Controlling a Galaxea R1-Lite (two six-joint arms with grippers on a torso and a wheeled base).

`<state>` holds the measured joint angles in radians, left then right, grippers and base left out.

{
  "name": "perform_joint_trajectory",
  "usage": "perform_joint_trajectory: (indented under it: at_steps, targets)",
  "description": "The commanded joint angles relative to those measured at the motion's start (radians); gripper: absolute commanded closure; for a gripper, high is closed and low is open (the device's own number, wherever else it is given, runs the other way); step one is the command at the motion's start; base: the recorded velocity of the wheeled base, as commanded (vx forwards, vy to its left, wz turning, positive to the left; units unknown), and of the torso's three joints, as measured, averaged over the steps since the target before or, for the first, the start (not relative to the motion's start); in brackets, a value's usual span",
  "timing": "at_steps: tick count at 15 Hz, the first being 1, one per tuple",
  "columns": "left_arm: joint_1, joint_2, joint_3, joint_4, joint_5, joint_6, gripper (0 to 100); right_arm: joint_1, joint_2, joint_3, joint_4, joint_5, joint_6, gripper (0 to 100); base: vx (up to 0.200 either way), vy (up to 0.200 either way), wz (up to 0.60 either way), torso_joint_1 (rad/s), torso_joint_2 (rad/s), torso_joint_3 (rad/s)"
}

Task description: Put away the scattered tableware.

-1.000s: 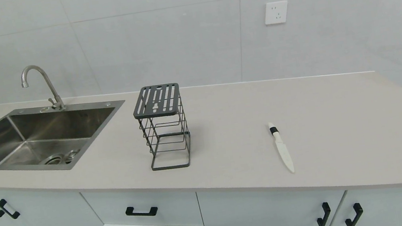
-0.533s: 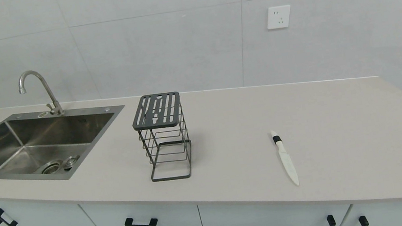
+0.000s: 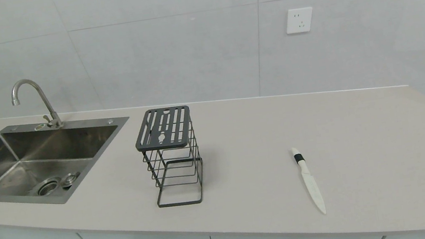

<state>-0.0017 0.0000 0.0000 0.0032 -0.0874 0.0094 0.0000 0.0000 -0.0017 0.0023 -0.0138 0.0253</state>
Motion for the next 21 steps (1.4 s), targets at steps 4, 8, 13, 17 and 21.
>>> perform_joint_trajectory:
  at_steps: [4,8,13,17,21]
  targets:
    - [0.0,0.0,0.0,0.0,-0.002,0.0,0,0.0,0.002,0.0,0.001,0.0,-0.002,0,0.05,0.0,0.0,0.001,0.0,0.002]
    - [0.0,0.0,0.0,0.0,-0.002,0.0,0,0.0,0.002,0.0,0.001,0.0,-0.004,0,0.0,0.0,0.0,0.057,-0.11,-0.06]
    - [0.0,0.0,0.0,0.0,-0.002,0.0,0,0.0,0.002,0.0,0.001,0.0,-0.004,0,0.0,0.0,0.0,0.159,-0.32,-0.158]
    - [0.0,0.0,0.0,0.0,-0.002,0.0,0,0.0,0.002,0.0,0.001,0.003,-0.004,0,0.0,0.0,-0.45,0.004,-0.01,-0.004]
    - [0.0,0.0,0.0,0.0,-0.002,0.0,0,0.0,0.002,0.0,0.001,0.003,-0.004,0,0.0,0.0,0.0,0.0,0.0,0.0]
